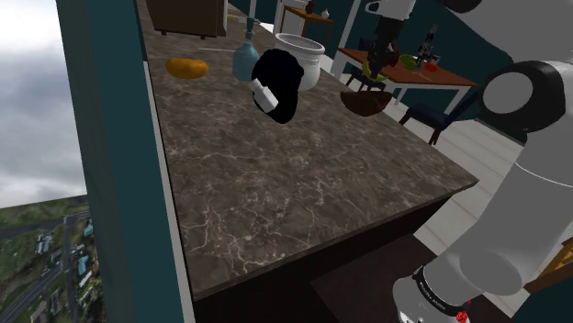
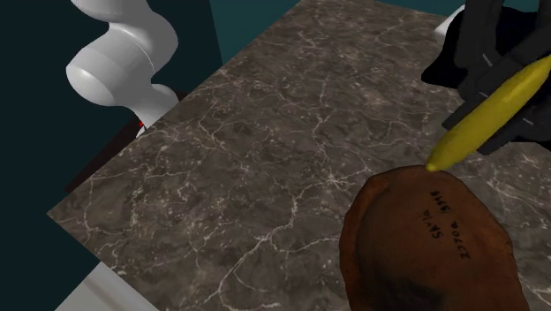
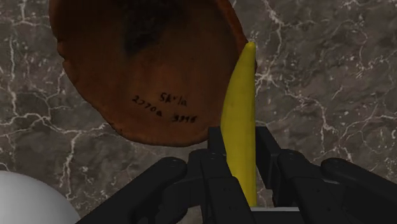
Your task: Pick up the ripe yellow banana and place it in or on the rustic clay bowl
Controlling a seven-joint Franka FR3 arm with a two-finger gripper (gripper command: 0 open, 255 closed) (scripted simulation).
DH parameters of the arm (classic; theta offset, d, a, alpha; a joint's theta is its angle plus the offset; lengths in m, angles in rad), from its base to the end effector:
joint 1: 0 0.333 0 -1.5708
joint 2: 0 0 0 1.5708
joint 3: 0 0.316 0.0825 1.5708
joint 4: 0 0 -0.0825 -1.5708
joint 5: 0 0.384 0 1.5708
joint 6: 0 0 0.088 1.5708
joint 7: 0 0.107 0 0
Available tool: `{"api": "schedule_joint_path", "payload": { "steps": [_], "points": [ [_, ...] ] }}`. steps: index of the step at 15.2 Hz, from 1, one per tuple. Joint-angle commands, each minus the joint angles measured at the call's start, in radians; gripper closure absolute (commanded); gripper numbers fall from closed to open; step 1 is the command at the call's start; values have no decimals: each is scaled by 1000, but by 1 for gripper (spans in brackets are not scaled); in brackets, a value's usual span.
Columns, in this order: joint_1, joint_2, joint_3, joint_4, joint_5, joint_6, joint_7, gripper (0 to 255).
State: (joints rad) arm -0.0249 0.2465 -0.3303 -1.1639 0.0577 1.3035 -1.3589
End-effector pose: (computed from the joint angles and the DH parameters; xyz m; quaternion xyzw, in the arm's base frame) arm 0.5708 -0.1710 0.6526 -0.8713 -0.4884 0.0397 0.0280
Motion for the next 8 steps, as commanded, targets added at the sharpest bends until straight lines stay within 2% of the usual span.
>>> {"api": "schedule_joint_path", "payload": {
  "steps": [1, 5, 8],
  "points": [
    [-44, 54, -18, 74, 17, -23, -55, 255],
    [-140, 168, -41, 239, 57, -77, -144, 255],
    [-120, 127, -41, 131, 41, -10, -140, 255]
  ]
}}
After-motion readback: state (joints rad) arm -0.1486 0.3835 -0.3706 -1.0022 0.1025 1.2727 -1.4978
